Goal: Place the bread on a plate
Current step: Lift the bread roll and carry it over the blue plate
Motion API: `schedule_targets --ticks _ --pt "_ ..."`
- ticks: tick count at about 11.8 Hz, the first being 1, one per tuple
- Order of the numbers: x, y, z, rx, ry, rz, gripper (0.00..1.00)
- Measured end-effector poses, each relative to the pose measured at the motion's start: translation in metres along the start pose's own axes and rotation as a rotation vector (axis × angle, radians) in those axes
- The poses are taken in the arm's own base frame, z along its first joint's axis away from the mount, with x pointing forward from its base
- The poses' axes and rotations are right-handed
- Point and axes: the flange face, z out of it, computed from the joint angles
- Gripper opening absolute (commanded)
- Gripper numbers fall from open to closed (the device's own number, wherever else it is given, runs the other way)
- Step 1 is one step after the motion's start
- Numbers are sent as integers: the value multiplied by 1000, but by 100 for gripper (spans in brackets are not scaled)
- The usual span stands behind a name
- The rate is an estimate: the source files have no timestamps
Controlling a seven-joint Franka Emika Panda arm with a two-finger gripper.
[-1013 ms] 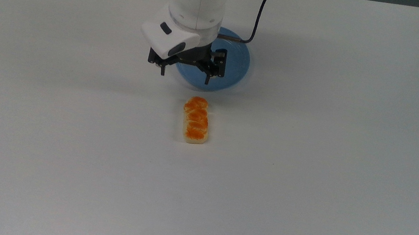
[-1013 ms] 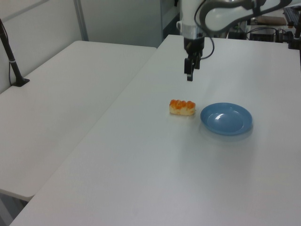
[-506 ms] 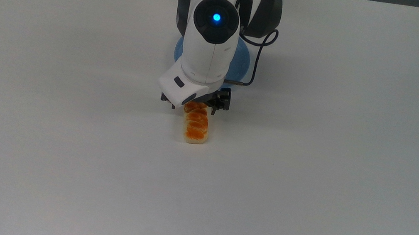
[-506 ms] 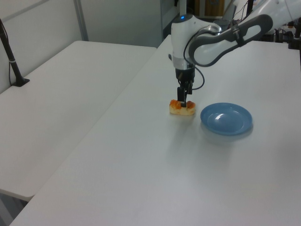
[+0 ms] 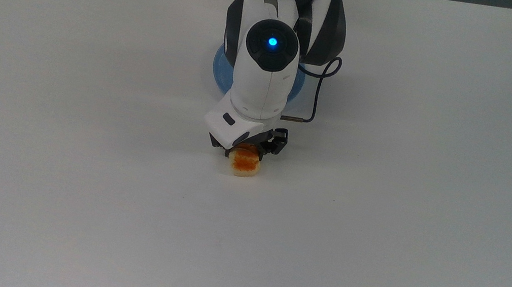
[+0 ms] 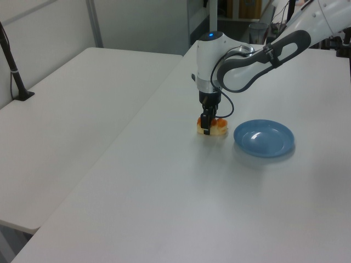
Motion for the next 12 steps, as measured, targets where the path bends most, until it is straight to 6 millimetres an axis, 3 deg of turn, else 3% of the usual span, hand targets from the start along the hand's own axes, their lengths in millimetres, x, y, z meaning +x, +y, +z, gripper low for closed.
schedule_targets --ticks 3,5,7,8,10,12 --pt "5 0 -14 2 28 3 41" --pt "-1 3 -45 2 51 5 41" --pt "-33 4 -73 1 37 2 41" --pt "-60 5 -82 -1 18 -2 41" --pt "-105 4 -81 -5 -26 -11 41" --pt "-134 -8 -68 2 -9 8 41"
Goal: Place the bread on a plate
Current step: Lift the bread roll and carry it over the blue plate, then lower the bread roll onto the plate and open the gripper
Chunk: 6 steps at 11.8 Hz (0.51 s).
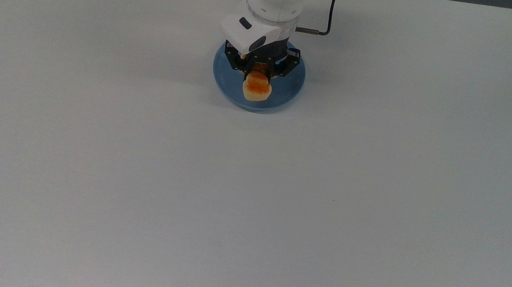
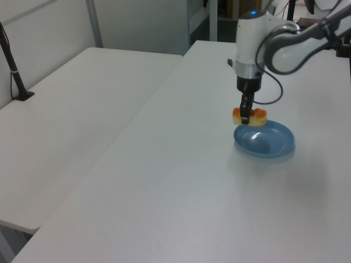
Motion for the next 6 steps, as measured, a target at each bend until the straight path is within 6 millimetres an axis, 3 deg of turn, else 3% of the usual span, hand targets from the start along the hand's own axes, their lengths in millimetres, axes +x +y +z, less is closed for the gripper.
schedule_targets --ticks 2,4,6 --pt "-21 -16 20 11 30 41 41" --pt "-30 -20 31 10 17 48 43" --pt "-35 -20 40 11 17 47 57"
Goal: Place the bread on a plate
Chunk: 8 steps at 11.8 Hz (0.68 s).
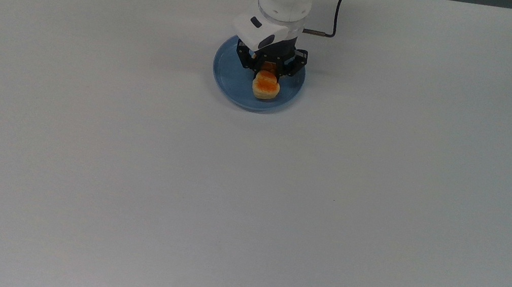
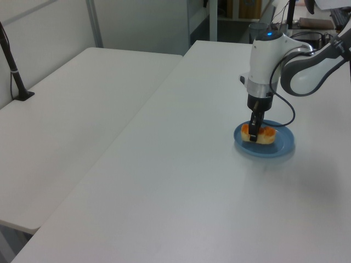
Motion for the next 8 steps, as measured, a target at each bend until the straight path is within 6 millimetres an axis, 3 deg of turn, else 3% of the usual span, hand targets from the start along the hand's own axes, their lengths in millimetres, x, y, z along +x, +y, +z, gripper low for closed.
schedule_targets --ticks 2,6,8 --pt "-3 0 5 -1 -5 0 98" --pt "-1 3 0 1 4 5 100" --pt "6 6 -18 -4 -1 13 100"
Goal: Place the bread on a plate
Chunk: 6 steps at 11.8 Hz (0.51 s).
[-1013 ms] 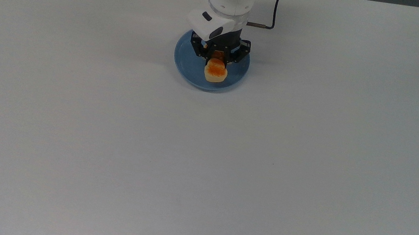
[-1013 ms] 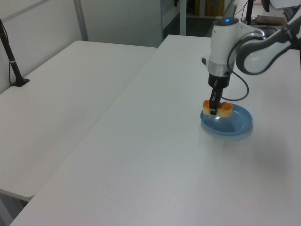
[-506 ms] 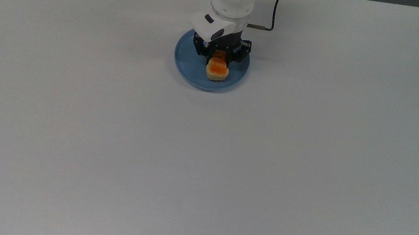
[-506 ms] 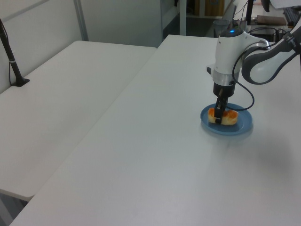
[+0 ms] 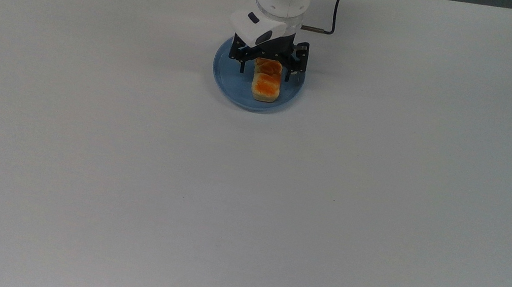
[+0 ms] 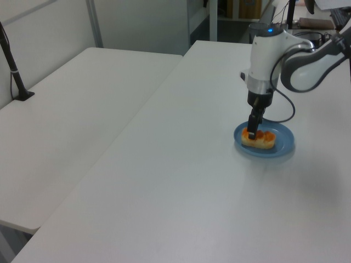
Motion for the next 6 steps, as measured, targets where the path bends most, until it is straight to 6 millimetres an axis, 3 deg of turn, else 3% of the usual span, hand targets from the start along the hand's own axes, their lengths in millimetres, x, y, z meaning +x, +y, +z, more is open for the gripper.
schedule_targets --ticks 3,6 --pt "24 3 -59 -4 20 14 100" --pt "45 19 -136 -17 6 51 100"
